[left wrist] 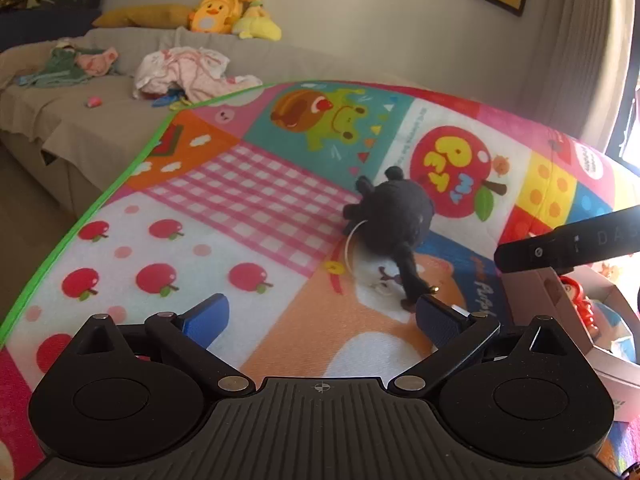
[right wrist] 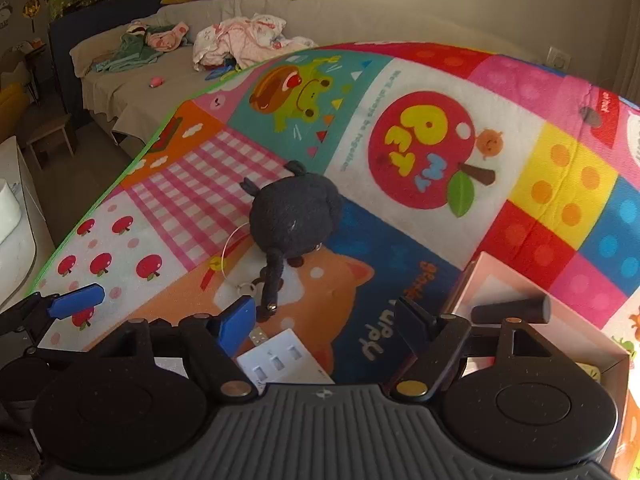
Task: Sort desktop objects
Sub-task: 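Drop the orange cup into the pink box with the left tool while the right tool releases the stick there, then move the right tool to the keychain figure beside the white block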
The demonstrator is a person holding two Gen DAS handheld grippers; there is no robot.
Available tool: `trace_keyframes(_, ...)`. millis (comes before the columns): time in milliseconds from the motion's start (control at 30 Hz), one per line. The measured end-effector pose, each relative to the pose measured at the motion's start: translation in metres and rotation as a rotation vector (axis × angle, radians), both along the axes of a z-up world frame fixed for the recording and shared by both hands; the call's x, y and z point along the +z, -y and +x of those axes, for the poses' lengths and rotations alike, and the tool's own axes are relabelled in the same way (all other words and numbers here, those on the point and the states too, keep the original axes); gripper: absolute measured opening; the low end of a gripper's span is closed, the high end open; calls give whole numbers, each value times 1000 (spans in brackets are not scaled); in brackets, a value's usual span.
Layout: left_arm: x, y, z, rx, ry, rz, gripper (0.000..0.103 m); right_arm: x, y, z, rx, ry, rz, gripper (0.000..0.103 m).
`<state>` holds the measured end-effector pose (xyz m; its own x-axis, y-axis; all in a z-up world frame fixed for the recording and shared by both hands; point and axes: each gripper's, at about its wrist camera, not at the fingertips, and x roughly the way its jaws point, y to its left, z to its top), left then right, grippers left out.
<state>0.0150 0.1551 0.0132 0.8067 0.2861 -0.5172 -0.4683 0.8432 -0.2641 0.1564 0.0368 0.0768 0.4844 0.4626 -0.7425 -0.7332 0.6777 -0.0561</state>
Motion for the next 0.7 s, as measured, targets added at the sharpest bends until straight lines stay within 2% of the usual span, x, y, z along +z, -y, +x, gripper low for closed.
trace_keyframes(100, 3, -3, -9, 13, 6, 33, 102, -22, -13, -3, -54, -44, 4, 77)
trace_keyframes(233, 3, -11, -19, 55, 34, 18, 103, -47, -23, -14, -45, -28, -29, 77)
trace_keyframes(267, 1, -14, -19, 62, 31, 3, 103, -52, -26, -19, -30, 0, -46, 77)
trace_keyframes(400, -1, -18, -19, 72, 29, -21, 103, -60, -27, -37, 47, 10, -96, 61)
trace_keyframes(533, -1, -14, -17, 54, 28, -15, 103, -57, -6, -67, 113, 0, -92, 57)
trace_keyframes(700, -1, -2, -15, -5, 17, -3, 103, -51, 44, -103, 154, -28, -86, 56)
